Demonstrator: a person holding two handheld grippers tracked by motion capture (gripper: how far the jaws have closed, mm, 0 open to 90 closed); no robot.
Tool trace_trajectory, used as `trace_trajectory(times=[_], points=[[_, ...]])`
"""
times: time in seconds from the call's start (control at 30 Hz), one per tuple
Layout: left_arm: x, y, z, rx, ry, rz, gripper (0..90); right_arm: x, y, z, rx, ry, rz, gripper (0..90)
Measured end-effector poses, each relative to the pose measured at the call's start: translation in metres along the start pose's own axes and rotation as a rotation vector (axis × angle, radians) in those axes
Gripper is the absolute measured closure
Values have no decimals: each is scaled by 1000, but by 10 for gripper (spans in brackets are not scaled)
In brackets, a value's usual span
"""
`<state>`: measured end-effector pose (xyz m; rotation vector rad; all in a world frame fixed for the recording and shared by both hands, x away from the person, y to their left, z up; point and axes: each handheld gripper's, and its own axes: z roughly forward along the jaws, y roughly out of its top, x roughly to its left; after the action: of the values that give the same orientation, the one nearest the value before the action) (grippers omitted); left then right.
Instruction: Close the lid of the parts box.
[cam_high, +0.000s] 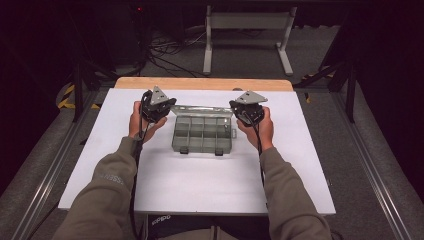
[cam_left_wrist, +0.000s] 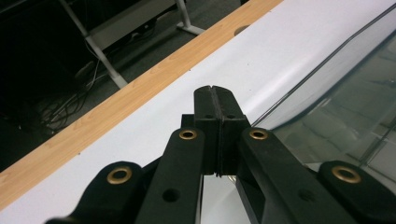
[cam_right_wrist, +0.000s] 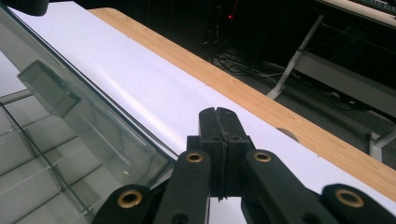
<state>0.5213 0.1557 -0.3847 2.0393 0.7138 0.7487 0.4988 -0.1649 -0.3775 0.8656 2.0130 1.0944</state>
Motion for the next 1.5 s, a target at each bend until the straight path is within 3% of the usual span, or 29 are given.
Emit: trace_trajectory(times=[0.6,0.97,1.17,1.43,1.5], points=[[-4,-5,-5,6,-2,34,893,6,-4,-6,4,7,-2,900],[-8,-11,-7,-7,-31,16,895,9,-9,-9,-1,23,5,900],[-12,-10,-9,6,-20,51,895,11,-9,-11,7,27,-4,900],[-16,-11,-11,9,-16,56,893,14,-9,-14,14,42,6,900],[-19,-11,-14,5,-15,69,892,18,-9,-16,17,45,-15,900]])
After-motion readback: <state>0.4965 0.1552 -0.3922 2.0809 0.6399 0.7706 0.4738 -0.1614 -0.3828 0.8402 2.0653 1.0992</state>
